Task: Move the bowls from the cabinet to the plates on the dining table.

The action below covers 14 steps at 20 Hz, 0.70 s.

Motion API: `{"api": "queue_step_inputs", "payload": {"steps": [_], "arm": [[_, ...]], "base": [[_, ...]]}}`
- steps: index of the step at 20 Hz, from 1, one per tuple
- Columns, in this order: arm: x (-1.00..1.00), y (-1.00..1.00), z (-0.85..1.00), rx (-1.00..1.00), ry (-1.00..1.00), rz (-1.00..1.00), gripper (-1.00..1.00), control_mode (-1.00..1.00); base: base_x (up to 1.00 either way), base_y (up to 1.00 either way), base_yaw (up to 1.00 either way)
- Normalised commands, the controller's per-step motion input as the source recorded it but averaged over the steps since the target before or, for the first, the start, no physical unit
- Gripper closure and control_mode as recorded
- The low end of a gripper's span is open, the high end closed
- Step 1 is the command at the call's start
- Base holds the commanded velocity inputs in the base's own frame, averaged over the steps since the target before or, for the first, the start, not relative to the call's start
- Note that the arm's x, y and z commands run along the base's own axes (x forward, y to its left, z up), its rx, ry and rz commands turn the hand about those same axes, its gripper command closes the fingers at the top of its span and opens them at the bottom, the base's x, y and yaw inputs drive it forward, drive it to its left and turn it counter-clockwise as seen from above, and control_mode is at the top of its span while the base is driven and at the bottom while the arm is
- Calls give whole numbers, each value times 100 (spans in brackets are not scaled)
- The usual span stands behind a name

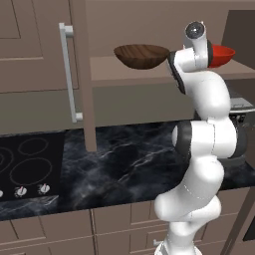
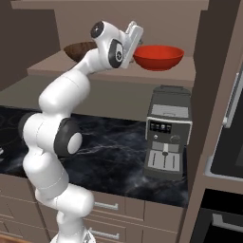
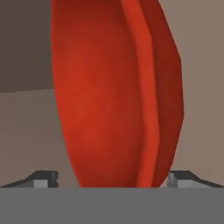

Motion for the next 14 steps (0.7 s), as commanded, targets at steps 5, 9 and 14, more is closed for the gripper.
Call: {"api": "queue_step_inputs", "payload": {"steps": [5,9,14], "arm": [[23,-18,-22,0,-11,0,-100,-100],[36,-21,-17,0,-2,0,-100,-100],[26,-27,-13,0,5,0,-100,-100]], "base": [[0,0,0],[0,0,0],[0,0,0]]}}
